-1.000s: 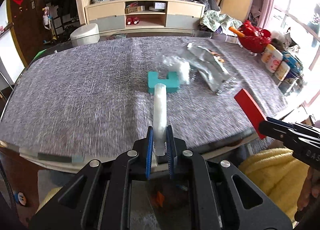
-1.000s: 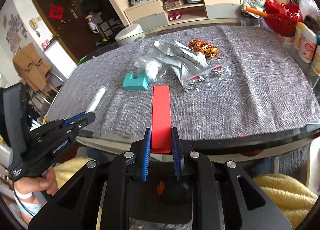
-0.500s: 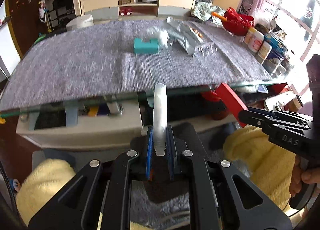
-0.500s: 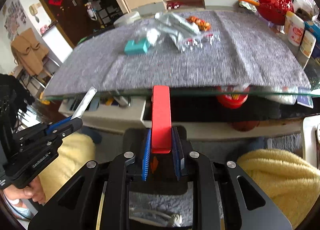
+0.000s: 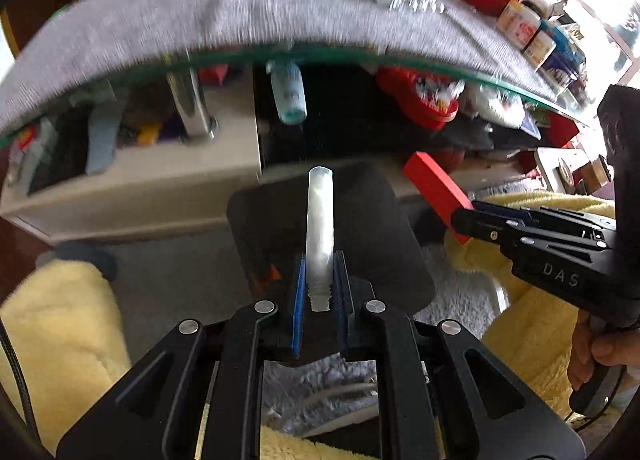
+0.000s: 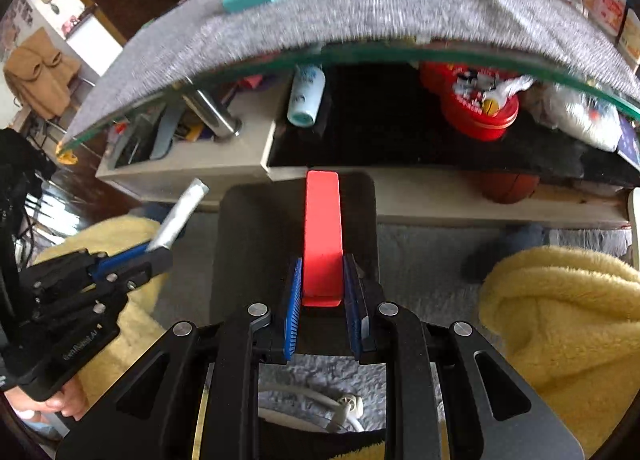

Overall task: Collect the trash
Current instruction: 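Lower both tools to the grey bin and open them to drop the items, then raise both open tools back up to the table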

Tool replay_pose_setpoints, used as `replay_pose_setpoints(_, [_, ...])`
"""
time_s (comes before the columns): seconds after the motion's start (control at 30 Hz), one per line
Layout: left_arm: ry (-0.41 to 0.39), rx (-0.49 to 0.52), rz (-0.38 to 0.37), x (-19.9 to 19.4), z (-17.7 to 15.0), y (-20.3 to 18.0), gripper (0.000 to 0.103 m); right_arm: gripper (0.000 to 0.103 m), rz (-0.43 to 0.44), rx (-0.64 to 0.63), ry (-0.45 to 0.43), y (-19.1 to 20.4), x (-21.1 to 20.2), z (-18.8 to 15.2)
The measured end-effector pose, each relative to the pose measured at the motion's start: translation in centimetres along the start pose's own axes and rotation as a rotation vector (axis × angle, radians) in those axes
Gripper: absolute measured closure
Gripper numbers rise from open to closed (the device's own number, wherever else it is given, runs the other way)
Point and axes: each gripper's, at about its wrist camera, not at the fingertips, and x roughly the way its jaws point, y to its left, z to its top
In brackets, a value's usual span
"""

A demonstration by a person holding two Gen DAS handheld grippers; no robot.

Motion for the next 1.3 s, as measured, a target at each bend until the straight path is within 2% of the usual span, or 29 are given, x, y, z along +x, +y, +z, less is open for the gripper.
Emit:
replay_pose_setpoints(0.27, [0.098,-0.016,-0.026,4.0,-1.0,0.3,0.092,0.082,0.015,0.005,0.097,-0.2,4.0,-0.9])
replay_pose_setpoints(0.63, [0.122,-0.041,-0.012,5.1,-0.4,0.9,0.09,0.079,0.002,0.036,0.115,-1.1,5.0,-0.2])
replay_pose_setpoints(0.73, [0.127,-0.042,0.009,5.1,-0.3,1.0,0.07,0.079,-0.001,0.048,0.111,-1.4,5.0,0.0])
replay_pose_setpoints(0.77, [0.125,-0.041,0.015,5.0,-0.2,1.1,0.062,0.077,-0.005,0.054,0.107,-1.6,4.9,0.0])
replay_pose_setpoints(0.8, [0.122,-0.039,0.02,4.9,-0.2,1.1,0.056,0.067,-0.009,0.057,0.104,-1.6,4.8,0.1])
replay_pose_setpoints(0.83, [0.118,-0.039,0.024,4.8,-0.1,1.1,0.053,0.051,-0.017,0.06,0.099,-1.8,4.6,0.1])
replay_pose_setpoints(0.87, [0.112,-0.038,0.029,4.6,0.0,1.2,0.044,0.042,-0.029,0.063,0.086,-1.9,4.3,0.2])
replay_pose_setpoints(0.9, [0.106,-0.039,0.034,4.4,0.1,1.2,0.035,0.028,-0.036,0.065,0.074,-2.0,4.0,0.3])
replay_pose_setpoints(0.93, [0.099,-0.039,0.039,4.1,0.3,1.3,0.031,0.018,-0.044,0.069,0.06,-2.2,3.6,0.4])
replay_pose_setpoints(1.0, [0.076,-0.036,0.056,3.3,0.7,1.5,0.016,0.011,-0.053,0.078,0.039,-2.6,2.8,0.7])
replay_pose_setpoints(1.07, [0.043,-0.031,0.082,2.2,1.4,1.8,0.008,0.007,-0.07,0.086,0.01,-3.0,1.6,1.2])
replay_pose_setpoints(1.3, [-0.052,-0.03,0.12,-1.2,4.5,2.3,0.008,0.006,-0.076,0.121,-0.133,-4.2,-3.7,4.4])
